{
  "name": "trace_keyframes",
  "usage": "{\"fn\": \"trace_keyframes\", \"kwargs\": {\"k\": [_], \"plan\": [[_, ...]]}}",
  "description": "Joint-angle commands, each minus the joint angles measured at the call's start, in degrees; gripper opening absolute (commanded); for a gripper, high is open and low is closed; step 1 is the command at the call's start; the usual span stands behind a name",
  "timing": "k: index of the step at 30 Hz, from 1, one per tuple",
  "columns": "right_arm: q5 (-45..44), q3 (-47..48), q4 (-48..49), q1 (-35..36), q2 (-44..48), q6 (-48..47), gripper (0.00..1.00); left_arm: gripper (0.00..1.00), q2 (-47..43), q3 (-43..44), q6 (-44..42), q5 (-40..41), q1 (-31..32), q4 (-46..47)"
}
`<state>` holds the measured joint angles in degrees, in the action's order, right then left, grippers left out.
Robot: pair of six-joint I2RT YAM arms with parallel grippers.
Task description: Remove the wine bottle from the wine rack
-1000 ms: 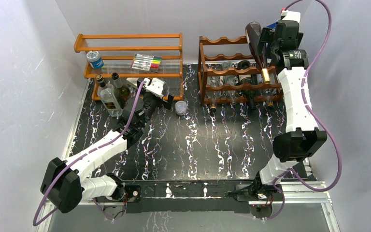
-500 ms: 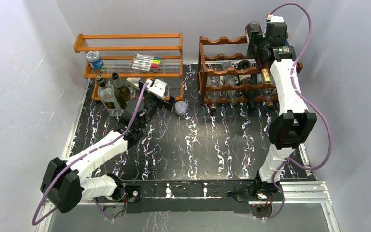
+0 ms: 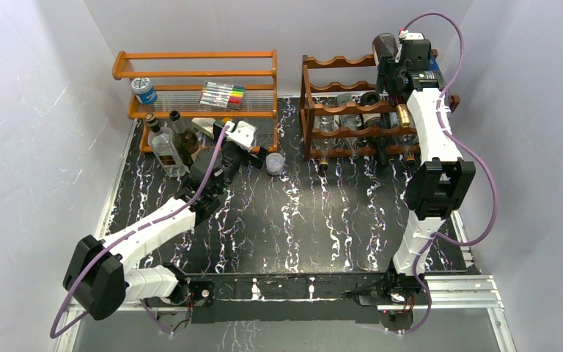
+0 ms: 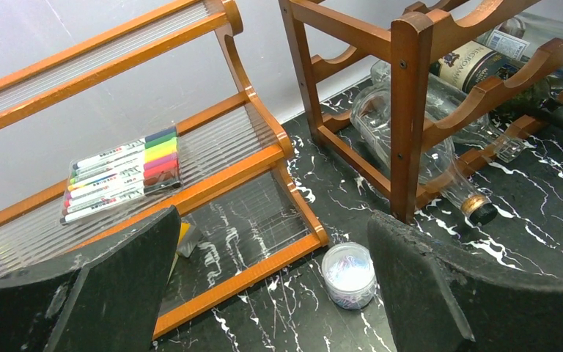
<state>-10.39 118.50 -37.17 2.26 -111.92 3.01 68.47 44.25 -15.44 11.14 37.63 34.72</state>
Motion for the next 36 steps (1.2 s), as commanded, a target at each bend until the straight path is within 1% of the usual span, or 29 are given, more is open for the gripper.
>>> {"fn": "trace_keyframes", "kwargs": {"k": [1, 4, 8, 11, 13, 16, 20, 28, 31, 36], "plan": [[0.8, 1.8, 4.3, -0.3, -0.6, -1.7, 0.8, 0.98, -0.1, -0.6, -0.4, 0.1, 0.3, 2.9], [0.9, 1.5, 4.8, -0.6, -1.2, -1.9, 0.8, 0.98, 0.2, -0.5, -0.4, 0.0, 0.3, 2.9], [1.8, 0.5, 6.4, -0.9, -1.6, -2.3, 0.87, 0.98, 0.5, -0.4, -0.2, -0.2, 0.3, 2.7], [2.5, 0.1, 7.1, -1.1, -2.0, -2.7, 0.87, 0.98, 0.9, -0.4, -0.2, -0.2, 0.3, 2.6], [3.0, 0.1, 7.3, -1.1, -2.4, -2.7, 0.85, 0.98, 1.2, -0.3, -0.2, -0.2, 0.3, 2.6], [4.0, 0.4, 7.6, -1.1, -2.6, -2.7, 0.78, 0.98, 1.6, -0.3, -0.1, -0.2, 0.3, 2.5], [4.7, 1.4, 7.7, -1.1, -2.0, -1.8, 0.6, 0.98, 2.2, -0.2, 0.3, -0.5, 0.3, 2.4], [7.1, -4.0, 13.9, -1.1, 4.9, 2.3, 0.47, 0.98, 3.0, 0.1, 0.6, -0.9, 0.3, 1.8], [7.1, -4.1, 15.2, -1.1, 6.6, 3.4, 0.4, 0.98, 3.2, 0.2, 0.9, -1.0, 0.3, 1.6], [7.4, -3.6, 16.3, -1.1, 8.2, 4.5, 0.32, 0.98, 3.4, 0.2, 1.1, -1.3, 0.3, 1.4]]}}
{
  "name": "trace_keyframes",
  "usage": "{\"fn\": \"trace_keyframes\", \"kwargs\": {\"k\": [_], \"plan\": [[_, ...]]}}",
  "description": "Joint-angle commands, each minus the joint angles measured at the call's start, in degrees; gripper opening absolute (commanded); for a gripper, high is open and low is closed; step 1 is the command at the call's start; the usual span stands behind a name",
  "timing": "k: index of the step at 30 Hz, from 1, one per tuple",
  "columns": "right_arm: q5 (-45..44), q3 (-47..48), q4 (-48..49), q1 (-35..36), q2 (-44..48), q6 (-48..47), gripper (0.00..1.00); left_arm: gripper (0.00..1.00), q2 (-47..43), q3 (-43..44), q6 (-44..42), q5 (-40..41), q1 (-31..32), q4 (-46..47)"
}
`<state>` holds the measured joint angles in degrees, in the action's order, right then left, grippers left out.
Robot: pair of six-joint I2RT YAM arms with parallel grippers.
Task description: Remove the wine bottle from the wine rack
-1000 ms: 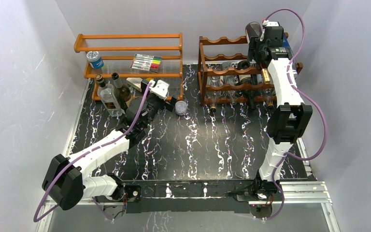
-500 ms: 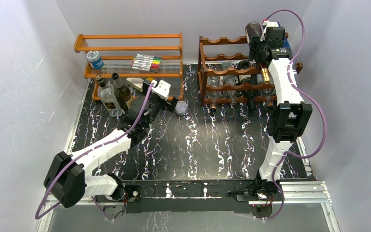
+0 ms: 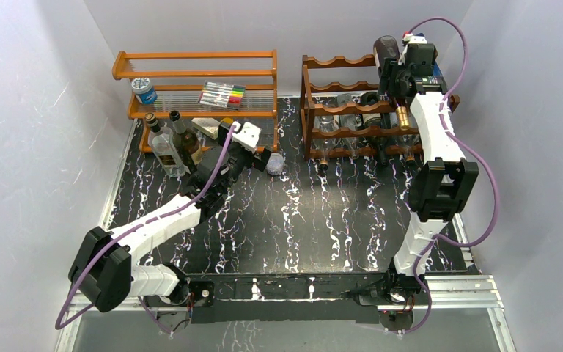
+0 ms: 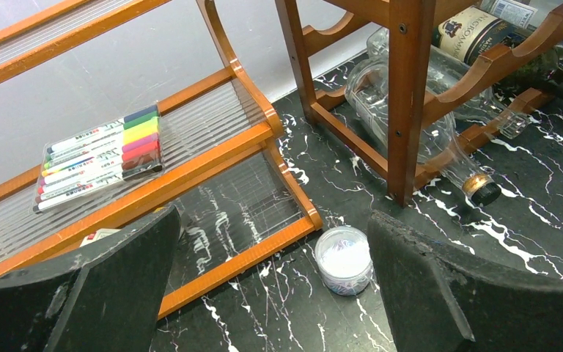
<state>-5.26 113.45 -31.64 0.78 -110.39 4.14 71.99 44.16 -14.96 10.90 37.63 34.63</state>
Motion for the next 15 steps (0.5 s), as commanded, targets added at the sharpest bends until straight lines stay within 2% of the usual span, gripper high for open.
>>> {"fn": "trace_keyframes", "kwargs": {"k": [1, 11, 15], "plan": [[2.6, 1.0, 11.2, 0.4, 7.0, 3.8, 0.31, 0.98, -0.1, 0.3, 0.7, -1.1, 0.3, 1.6], [3.3, -3.1, 16.6, 0.4, 10.1, 6.3, 0.17, 0.98, -0.5, 0.3, 0.8, -1.2, 0.3, 1.5], [3.7, -2.3, 17.9, 0.4, 10.2, 6.7, 0.16, 0.98, -0.6, 0.3, 0.7, -1.2, 0.3, 1.5]]}}
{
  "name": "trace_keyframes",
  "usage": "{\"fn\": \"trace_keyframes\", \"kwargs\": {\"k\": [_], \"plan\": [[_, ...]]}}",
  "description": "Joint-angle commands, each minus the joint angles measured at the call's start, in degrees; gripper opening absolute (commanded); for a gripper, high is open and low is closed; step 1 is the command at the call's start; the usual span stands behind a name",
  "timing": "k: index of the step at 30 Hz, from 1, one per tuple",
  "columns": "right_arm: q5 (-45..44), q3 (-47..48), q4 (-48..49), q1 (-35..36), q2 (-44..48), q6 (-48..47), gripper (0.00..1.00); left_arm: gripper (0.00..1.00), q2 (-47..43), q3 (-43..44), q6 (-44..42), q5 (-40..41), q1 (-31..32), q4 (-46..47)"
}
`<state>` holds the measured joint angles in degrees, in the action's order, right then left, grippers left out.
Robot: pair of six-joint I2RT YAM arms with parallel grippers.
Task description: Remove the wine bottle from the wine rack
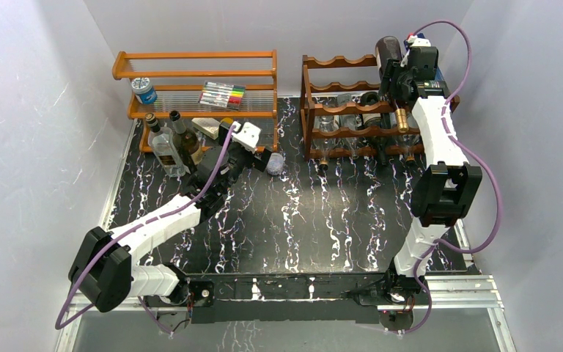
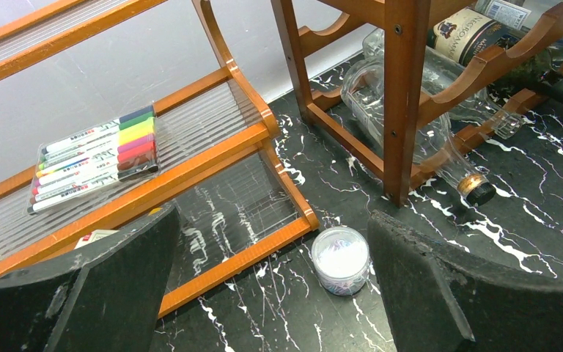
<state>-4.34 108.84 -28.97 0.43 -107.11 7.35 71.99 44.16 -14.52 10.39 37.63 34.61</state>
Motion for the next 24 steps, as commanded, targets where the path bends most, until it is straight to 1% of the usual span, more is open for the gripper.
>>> {"fn": "trace_keyframes", "kwargs": {"k": [1, 4, 6, 18, 24], "plan": [[2.9, 2.6, 15.4, 0.7, 6.9, 3.5, 0.16, 0.98, -0.7, 0.4, 0.3, -0.6, 0.2, 1.5], [3.0, 3.0, 15.8, 0.7, 6.9, 3.7, 0.16, 0.98, -0.7, 0.3, 0.2, -0.6, 0.3, 1.7], [3.3, 3.0, 16.3, 0.7, 8.7, 3.8, 0.16, 0.98, -0.7, 0.3, 0.2, -0.6, 0.3, 1.7], [5.2, 4.4, 18.3, 0.7, 9.8, 6.7, 0.13, 0.98, -0.6, 0.2, 0.4, -0.8, 0.3, 1.7], [5.7, 2.8, 21.2, 0.7, 11.2, 7.0, 0.11, 0.98, -0.7, 0.2, 0.4, -0.7, 0.3, 1.9]]}}
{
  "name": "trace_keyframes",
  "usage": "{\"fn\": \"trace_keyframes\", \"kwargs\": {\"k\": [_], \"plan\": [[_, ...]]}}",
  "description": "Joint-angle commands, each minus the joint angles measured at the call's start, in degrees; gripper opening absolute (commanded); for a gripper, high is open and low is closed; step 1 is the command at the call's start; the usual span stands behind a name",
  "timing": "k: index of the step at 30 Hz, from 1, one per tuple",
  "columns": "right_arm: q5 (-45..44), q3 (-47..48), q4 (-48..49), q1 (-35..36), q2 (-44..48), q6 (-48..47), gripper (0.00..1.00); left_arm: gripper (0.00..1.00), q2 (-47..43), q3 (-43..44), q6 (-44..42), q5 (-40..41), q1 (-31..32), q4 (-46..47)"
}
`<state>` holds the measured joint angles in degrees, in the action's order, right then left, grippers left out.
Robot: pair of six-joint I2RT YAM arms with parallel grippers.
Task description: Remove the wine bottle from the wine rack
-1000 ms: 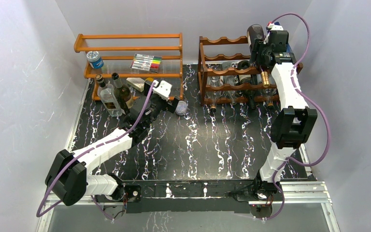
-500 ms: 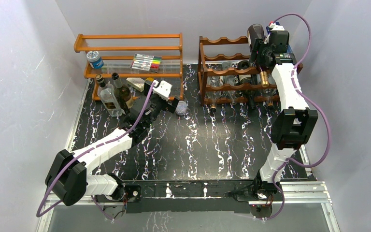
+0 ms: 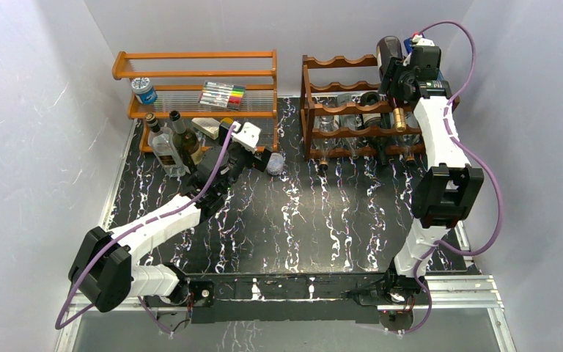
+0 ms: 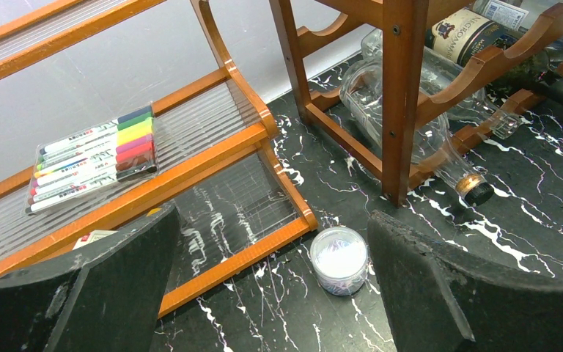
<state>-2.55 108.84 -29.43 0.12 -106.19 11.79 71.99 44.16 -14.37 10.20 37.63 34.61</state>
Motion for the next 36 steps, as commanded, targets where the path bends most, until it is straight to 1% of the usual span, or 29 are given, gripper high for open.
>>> {"fn": "trace_keyframes", "kwargs": {"k": [1, 6, 12, 17, 20, 24, 27, 28, 32, 36], "plan": [[4.0, 2.7, 21.9, 1.0, 10.4, 2.6, 0.11, 0.98, -0.7, 0.2, 0.2, -0.5, 0.3, 1.8], [5.0, 0.6, 24.7, 1.0, 12.0, 2.8, 0.09, 0.98, -0.7, 0.1, 0.2, -0.5, 0.3, 1.8], [6.5, 1.0, 24.9, 1.0, 12.9, 2.9, 0.1, 0.98, -0.9, 0.2, 0.2, -0.5, 0.3, 1.8], [10.2, 2.2, 20.7, 1.0, 16.7, 6.3, 0.12, 0.98, -1.0, 0.4, 0.6, -0.7, 0.3, 1.7], [16.0, 2.5, 16.8, 1.1, 18.6, 8.4, 0.12, 0.98, -1.1, 0.6, 1.0, -0.9, 0.3, 1.5], [17.7, -1.5, 15.7, 1.4, 23.6, 10.5, 0.11, 0.98, -1.4, 0.9, 1.9, -1.6, 0.3, 1.0], [18.1, -4.1, 17.4, 1.4, 24.8, 15.5, 0.02, 0.98, -1.2, 1.1, 2.5, -2.0, 0.2, 0.7], [17.9, -5.1, 17.9, 1.4, 24.6, 16.7, 0.0, 0.98, -1.1, 1.1, 2.6, -2.1, 0.3, 0.7], [21.5, -8.0, 18.9, 1.4, 22.9, 17.7, 0.0, 0.98, -0.5, 1.2, 2.6, -2.2, 0.3, 0.5], [22.4, -15.6, 24.3, 1.4, 26.5, 18.8, 0.0, 0.98, 0.5, 1.4, 2.2, -1.4, 0.3, 0.3]]}}
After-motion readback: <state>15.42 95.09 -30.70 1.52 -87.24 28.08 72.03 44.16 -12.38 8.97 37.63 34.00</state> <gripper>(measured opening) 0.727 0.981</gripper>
